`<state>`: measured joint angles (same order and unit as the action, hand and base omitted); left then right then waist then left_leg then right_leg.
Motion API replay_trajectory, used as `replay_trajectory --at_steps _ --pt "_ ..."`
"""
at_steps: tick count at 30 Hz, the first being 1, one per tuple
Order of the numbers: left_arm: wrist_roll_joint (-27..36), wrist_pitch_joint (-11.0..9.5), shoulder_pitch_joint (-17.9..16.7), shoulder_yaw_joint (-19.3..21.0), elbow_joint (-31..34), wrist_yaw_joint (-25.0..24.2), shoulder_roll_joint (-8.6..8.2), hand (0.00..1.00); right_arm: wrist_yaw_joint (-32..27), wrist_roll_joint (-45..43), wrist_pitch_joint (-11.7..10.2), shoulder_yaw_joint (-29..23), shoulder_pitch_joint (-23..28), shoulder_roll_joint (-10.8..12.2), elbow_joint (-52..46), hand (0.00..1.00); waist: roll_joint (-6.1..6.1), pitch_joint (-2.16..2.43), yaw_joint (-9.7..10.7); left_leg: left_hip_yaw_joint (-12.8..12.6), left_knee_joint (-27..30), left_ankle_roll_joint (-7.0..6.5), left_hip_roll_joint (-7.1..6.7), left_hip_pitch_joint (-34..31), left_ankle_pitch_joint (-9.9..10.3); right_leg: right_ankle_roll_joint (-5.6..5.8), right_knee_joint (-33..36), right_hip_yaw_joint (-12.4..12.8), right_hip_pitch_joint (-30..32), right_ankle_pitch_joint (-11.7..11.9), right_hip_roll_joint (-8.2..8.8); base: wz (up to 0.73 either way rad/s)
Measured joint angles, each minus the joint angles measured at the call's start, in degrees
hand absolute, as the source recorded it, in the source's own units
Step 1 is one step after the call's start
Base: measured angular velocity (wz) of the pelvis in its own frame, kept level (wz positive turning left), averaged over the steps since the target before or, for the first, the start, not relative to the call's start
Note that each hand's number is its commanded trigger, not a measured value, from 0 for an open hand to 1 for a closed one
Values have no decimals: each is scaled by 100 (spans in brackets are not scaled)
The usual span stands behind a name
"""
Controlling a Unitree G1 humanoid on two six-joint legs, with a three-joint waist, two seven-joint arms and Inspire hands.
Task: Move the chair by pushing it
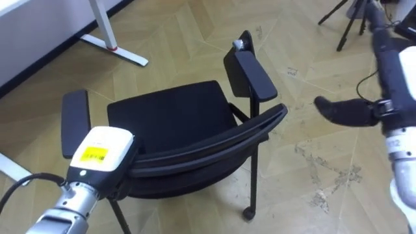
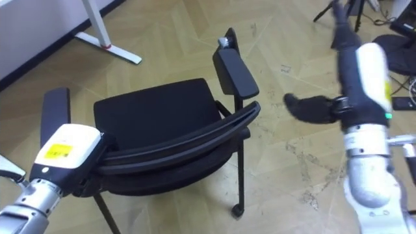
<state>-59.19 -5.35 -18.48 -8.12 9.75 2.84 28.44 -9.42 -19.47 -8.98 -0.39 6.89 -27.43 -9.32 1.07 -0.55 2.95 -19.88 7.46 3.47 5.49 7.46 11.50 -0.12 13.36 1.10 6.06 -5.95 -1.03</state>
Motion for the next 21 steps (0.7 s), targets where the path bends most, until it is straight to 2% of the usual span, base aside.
replay_trajectory --at_steps 2,5,6,7,9,12,13,18,21 --pt "0 -77 40 1 -47 28 10 100 120 -163 -53 99 0 -49 0 0 0 0 -31 2 0 0 0 -14 0 0 -7 -9 -1 0 5 5" --pt "9 -165 85 -7 -89 73 64 100 271 -387 -170 270 -4 -357 -1 0 5 0 -79 71 0 0 -3 -44 0 1 -36 -29 0 0 9 7" --pt "77 -182 123 -65 -116 119 166 100 285 -556 -172 385 -10 -504 -1 0 14 5 -86 164 5 0 -3 -64 0 1 -48 -52 0 0 10 12" --pt "165 -222 191 -133 -182 184 295 100 329 -790 -176 469 -12 -581 -1 0 16 6 -105 208 5 0 1 -77 0 0 -53 -87 -1 0 13 13" --pt "275 -241 265 -213 -249 239 435 100 434 -1101 -186 619 -11 -692 0 0 25 3 -106 264 12 0 2 -88 0 -2 -52 -124 -2 -1 19 8" --pt "352 -359 309 -315 -321 340 693 100 551 -1313 -263 897 -7 -929 93 0 73 -12 -141 274 14 0 3 -87 0 -3 -54 -137 -16 -2 20 2" --pt "404 -377 339 -354 -330 349 768 100 576 -1352 -274 1022 -8 -1022 166 0 100 -4 -182 271 14 0 1 -86 0 -3 -52 -141 -18 -2 23 0" --pt "458 -396 332 -357 -314 385 877 100 840 -1807 -288 1295 -8 -1187 249 0 217 35 -188 264 13 0 6 -87 0 -4 -58 -195 -28 -3 30 1" --pt "457 -391 370 -381 -314 367 904 100 958 -1978 -281 1314 -8 -1340 256 0 260 17 -180 273 16 0 7 -59 0 -4 -78 -240 -86 -3 45 6"
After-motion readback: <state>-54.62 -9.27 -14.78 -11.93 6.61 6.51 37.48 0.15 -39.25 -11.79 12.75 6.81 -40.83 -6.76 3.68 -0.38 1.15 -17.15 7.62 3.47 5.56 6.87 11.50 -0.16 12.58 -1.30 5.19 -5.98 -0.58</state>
